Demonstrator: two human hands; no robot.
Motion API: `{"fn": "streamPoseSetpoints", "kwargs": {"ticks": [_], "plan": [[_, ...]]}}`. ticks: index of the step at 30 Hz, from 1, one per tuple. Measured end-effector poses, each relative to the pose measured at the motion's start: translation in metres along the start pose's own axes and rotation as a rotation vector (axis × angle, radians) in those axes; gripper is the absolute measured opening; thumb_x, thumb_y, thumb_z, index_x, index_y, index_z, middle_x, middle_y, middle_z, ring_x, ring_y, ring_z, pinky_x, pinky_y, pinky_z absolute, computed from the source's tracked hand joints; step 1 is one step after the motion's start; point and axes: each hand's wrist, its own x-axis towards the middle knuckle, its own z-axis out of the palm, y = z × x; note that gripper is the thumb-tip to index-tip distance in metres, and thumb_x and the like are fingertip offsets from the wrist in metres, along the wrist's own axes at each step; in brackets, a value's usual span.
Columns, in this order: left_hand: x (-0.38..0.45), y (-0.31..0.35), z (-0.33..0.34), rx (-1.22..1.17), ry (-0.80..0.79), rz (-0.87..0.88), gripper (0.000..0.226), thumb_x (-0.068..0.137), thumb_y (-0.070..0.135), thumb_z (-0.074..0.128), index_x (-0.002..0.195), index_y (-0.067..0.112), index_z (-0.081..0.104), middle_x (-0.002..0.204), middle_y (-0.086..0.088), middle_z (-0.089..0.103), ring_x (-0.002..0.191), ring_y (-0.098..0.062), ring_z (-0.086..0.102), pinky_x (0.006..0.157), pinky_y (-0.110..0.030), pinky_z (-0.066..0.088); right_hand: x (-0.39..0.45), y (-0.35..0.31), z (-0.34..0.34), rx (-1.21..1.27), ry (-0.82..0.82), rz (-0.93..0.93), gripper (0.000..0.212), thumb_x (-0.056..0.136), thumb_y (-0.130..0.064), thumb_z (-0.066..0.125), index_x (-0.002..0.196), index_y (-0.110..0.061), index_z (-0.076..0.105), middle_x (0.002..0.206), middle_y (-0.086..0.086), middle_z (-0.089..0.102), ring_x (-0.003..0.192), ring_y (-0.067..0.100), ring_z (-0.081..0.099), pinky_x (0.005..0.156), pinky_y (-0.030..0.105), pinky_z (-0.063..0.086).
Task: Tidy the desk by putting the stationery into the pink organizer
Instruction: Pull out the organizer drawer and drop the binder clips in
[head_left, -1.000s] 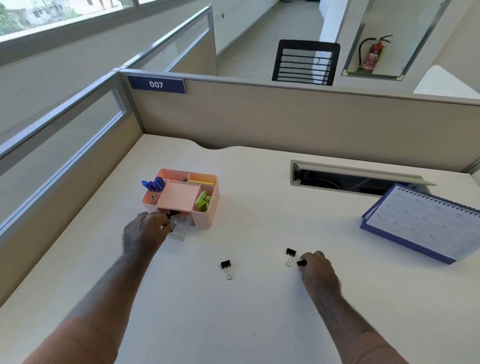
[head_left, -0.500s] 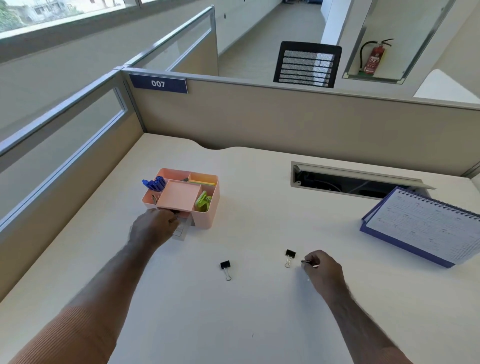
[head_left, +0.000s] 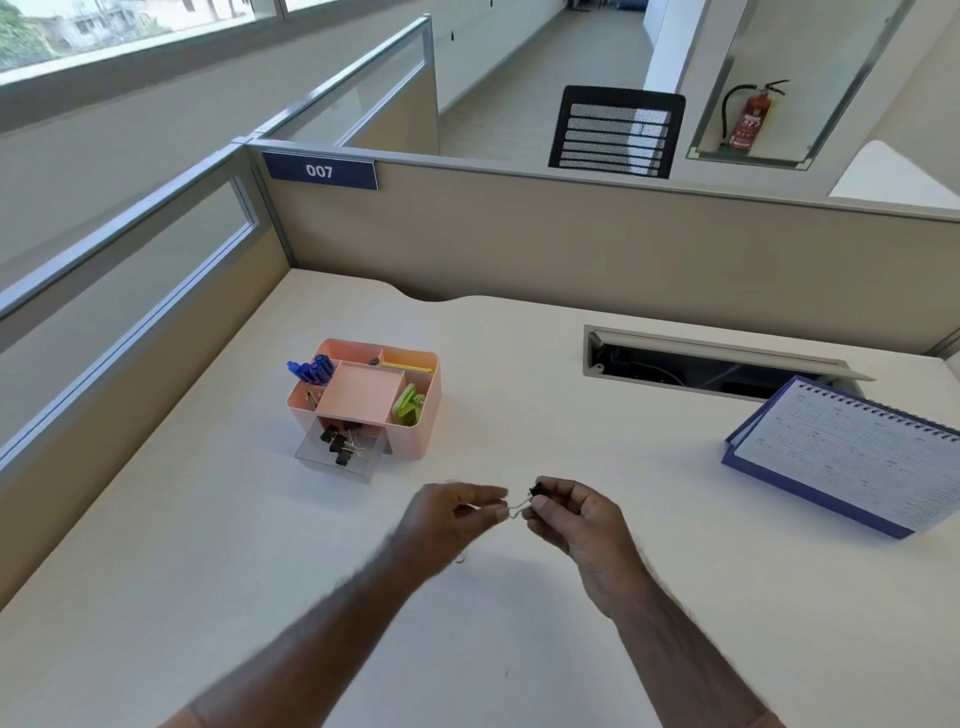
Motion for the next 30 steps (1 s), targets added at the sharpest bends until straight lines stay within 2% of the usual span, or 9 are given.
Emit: {"fn": "streamPoseSetpoints", "kwargs": {"ticks": [2, 5, 12, 14, 16, 19, 21, 25, 30], "plan": [[-0.003, 0.002, 0.011, -0.058, 0.05, -0.003, 0.012, 0.082, 0.015, 0.077, 0.094, 0.015, 0.079, 0.083, -0.003, 0.076, 0.076, -0.012, 0.071, 0.068, -0.027, 0.057, -0.001, 0.002, 0.005, 0.014, -0.004, -0.015, 0.018, 0.084, 0.004, 0.067, 0.1, -0.002, 0.069, 0.087, 0.01, 0.073, 0.078, 0.02, 0.069, 0.072, 0.027, 0.058], [-0.004, 0.003, 0.016, -0.147, 0.093, -0.045, 0.006, 0.083, 0.009, 0.076, 0.088, 0.009, 0.079, 0.08, -0.006, 0.077, 0.072, -0.017, 0.071, 0.065, -0.02, 0.053, -0.002, 0.003, 0.009, 0.023, 0.009, -0.034, 0.016, 0.084, 0.005, 0.067, 0.098, -0.002, 0.07, 0.087, 0.011, 0.074, 0.079, 0.02, 0.07, 0.072, 0.026, 0.058], [0.001, -0.004, 0.001, 0.059, 0.091, -0.082, 0.011, 0.084, 0.022, 0.075, 0.075, 0.017, 0.077, 0.071, -0.001, 0.075, 0.064, -0.019, 0.069, 0.06, -0.032, 0.054, 0.0, 0.007, 0.004, -0.137, -0.022, -0.053, 0.018, 0.083, -0.007, 0.072, 0.101, -0.01, 0.07, 0.095, 0.007, 0.074, 0.086, 0.022, 0.071, 0.077, 0.034, 0.059], [0.008, -0.008, -0.02, 0.174, 0.206, -0.047, 0.008, 0.082, 0.025, 0.077, 0.075, 0.02, 0.077, 0.068, 0.006, 0.074, 0.059, -0.004, 0.066, 0.061, -0.028, 0.054, 0.011, 0.011, -0.01, -0.373, 0.108, -0.138, 0.016, 0.084, -0.014, 0.073, 0.098, -0.021, 0.069, 0.097, -0.001, 0.073, 0.089, 0.018, 0.069, 0.08, 0.034, 0.056], [0.014, -0.011, -0.05, 0.362, 0.354, -0.007, 0.011, 0.084, 0.031, 0.074, 0.087, 0.021, 0.078, 0.077, 0.009, 0.075, 0.064, -0.001, 0.066, 0.064, -0.024, 0.053, 0.023, 0.015, -0.031, -0.759, 0.214, -0.244, 0.023, 0.085, -0.018, 0.071, 0.105, -0.027, 0.065, 0.112, -0.003, 0.067, 0.098, 0.015, 0.065, 0.084, 0.028, 0.049], [0.019, -0.019, -0.096, 0.614, 0.554, -0.012, 0.024, 0.087, 0.044, 0.068, 0.101, 0.026, 0.076, 0.093, 0.006, 0.075, 0.074, -0.015, 0.068, 0.063, -0.031, 0.058, 0.035, 0.023, -0.053, -1.269, 0.078, -0.185, 0.047, 0.089, -0.024, 0.062, 0.134, -0.027, 0.05, 0.147, -0.001, 0.041, 0.132, 0.017, 0.041, 0.102, 0.034, 0.04], [0.023, -0.027, -0.119, 0.758, 0.628, -0.033, 0.024, 0.086, 0.046, 0.068, 0.101, 0.028, 0.077, 0.096, 0.005, 0.076, 0.074, -0.02, 0.068, 0.058, -0.034, 0.058, 0.035, 0.026, -0.059, -1.495, -0.019, -0.091, 0.054, 0.093, -0.025, 0.052, 0.144, -0.032, 0.035, 0.158, -0.008, 0.021, 0.143, 0.016, 0.021, 0.105, 0.04, 0.039], [0.029, -0.044, -0.141, 0.967, 0.663, -0.047, 0.015, 0.083, 0.037, 0.072, 0.091, 0.026, 0.078, 0.09, 0.002, 0.075, 0.069, -0.022, 0.066, 0.059, -0.032, 0.055, 0.029, 0.031, -0.062, -1.601, 0.014, -0.117, 0.048, 0.094, -0.012, 0.042, 0.139, -0.03, 0.041, 0.15, -0.012, 0.031, 0.137, 0.015, 0.029, 0.095, 0.036, 0.046], [0.034, -0.05, -0.14, 1.106, 0.618, -0.068, 0.017, 0.082, 0.033, 0.076, 0.094, 0.021, 0.078, 0.086, 0.0, 0.075, 0.075, -0.023, 0.066, 0.067, -0.036, 0.052, 0.03, 0.039, -0.069, -1.569, 0.086, -0.2, 0.042, 0.084, 0.0, 0.041, 0.11, -0.028, 0.058, 0.118, -0.013, 0.05, 0.107, 0.012, 0.045, 0.07, 0.032, 0.05]]}}
